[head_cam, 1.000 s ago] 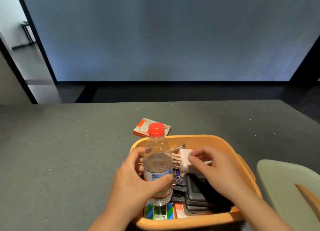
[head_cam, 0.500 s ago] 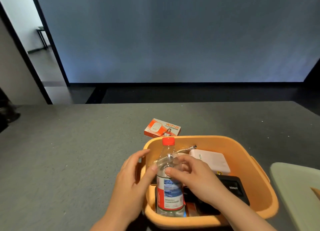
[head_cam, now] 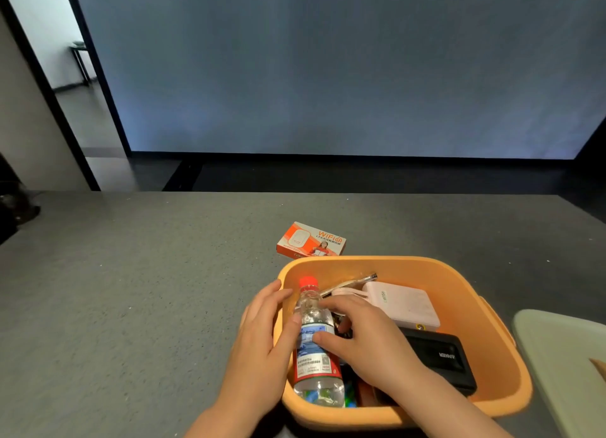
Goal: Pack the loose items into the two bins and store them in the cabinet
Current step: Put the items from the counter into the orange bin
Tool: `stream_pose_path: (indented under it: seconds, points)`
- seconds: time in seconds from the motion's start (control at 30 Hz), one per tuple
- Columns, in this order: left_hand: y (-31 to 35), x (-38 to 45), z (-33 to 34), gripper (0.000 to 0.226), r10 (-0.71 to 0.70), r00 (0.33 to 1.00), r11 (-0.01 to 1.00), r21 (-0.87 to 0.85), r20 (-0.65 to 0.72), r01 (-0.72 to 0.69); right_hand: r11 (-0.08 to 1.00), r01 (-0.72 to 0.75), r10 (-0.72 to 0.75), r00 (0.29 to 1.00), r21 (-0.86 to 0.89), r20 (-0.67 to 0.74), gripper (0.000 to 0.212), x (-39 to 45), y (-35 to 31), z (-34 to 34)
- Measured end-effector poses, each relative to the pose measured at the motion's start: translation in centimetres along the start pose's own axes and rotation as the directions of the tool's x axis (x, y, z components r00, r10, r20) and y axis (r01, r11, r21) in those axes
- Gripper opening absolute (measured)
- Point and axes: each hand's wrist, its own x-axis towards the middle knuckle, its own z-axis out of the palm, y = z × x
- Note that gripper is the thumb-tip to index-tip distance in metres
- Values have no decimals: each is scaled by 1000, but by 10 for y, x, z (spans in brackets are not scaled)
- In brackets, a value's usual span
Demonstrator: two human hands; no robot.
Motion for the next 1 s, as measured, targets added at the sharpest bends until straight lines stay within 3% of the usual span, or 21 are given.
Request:
stream_pose_path:
  seconds: [0.23,0.4,0.63,0.8,1.0]
  points:
    - [3,3,-2,50,23,1000,1000,0,-2,-23,999,26,-27,999,-28,-19,51,3,5,2]
    - [12,36,-9,24,63,998,997,50,-31,-61,999,36,-34,994,24,-100,35,24,-2,-21]
    - [14,87,8,27,33,994,990,135,103,-47,998,-14,4,987,-57,-163,29,105,13,-41]
    - [10,88,8,25,-50,990,997,69,134,41,975,0,-4,1000,-223,-18,42,182,31,-30]
    - [6,92,11,18,-129,981,992,14,143,128,938,-6,105,958,-346,268,90,253,44,-1]
